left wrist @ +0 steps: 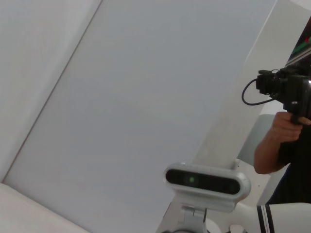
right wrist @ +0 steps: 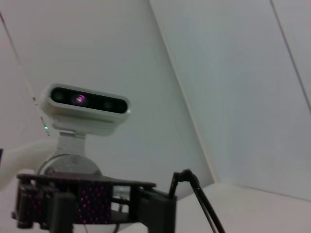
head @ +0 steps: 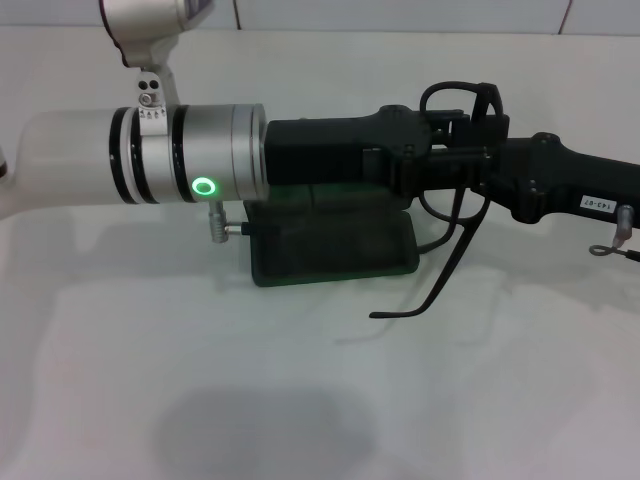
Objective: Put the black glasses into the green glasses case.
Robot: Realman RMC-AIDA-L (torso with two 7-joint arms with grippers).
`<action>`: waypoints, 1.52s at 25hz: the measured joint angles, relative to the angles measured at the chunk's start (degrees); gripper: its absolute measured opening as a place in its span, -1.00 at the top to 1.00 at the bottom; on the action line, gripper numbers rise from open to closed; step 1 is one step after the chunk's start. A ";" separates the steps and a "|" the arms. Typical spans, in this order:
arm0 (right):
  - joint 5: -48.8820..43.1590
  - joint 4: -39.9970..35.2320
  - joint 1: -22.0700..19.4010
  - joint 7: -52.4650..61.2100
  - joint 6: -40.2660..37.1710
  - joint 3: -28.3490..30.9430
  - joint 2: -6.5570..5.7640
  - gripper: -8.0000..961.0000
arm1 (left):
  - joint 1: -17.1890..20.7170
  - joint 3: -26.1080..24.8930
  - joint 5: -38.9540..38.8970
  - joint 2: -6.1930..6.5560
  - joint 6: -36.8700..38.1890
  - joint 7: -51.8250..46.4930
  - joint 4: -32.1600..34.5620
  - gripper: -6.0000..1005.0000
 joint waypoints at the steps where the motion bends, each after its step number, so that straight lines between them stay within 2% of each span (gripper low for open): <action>1: 0.00 -0.10 0.00 0.09 -0.32 -0.01 -0.03 0.75 | -0.01 0.05 0.09 0.00 -0.01 -0.01 0.00 -0.12; 10: 0.24 -0.18 -0.31 0.30 -0.87 0.66 -0.62 0.75 | 0.55 0.09 0.54 0.27 1.84 0.26 0.01 -0.12; 13: 0.56 -0.32 -0.43 0.34 -3.23 1.94 -1.31 0.75 | 2.39 0.03 0.60 1.25 4.27 0.58 0.08 -0.12; 15: 0.58 -0.36 -0.52 0.34 -5.65 3.50 -1.80 0.75 | 4.52 -0.25 0.65 2.45 4.11 1.04 0.08 -0.12; 19: 0.61 -1.52 -0.63 0.33 -9.95 6.79 -2.17 0.75 | 7.70 -0.14 1.25 3.66 -3.11 1.83 -0.03 -0.12; 21: 0.60 -2.13 -0.64 0.33 -10.84 7.74 -1.97 0.75 | 7.87 0.16 3.27 3.35 -5.20 1.76 -0.16 -0.12; 22: 0.61 -3.36 -0.65 0.33 -11.71 9.20 -1.41 0.75 | 7.67 0.13 4.88 2.97 -5.29 1.73 -0.13 -0.12; 23: 0.61 -4.71 -0.63 0.33 -11.90 10.39 -0.25 0.75 | 7.21 0.22 7.07 2.19 -4.97 1.73 0.10 -0.12; 26: 0.64 -5.57 -0.13 0.22 -11.56 11.01 0.82 0.75 | 5.42 0.33 12.89 0.09 -3.46 1.64 1.08 -0.12; 28: 0.69 -5.43 0.76 0.04 -11.32 10.84 1.17 0.75 | 4.20 1.33 13.70 -0.45 -2.38 1.73 0.96 -0.12; 33: 0.61 -3.51 2.06 -0.20 -8.49 10.34 1.30 0.75 | 3.24 5.68 7.40 -0.31 3.23 2.51 1.39 -0.12; 38: 0.26 -2.42 2.17 -0.03 -6.20 7.79 1.25 0.75 | 4.82 5.34 3.66 0.07 7.82 3.93 4.56 -0.12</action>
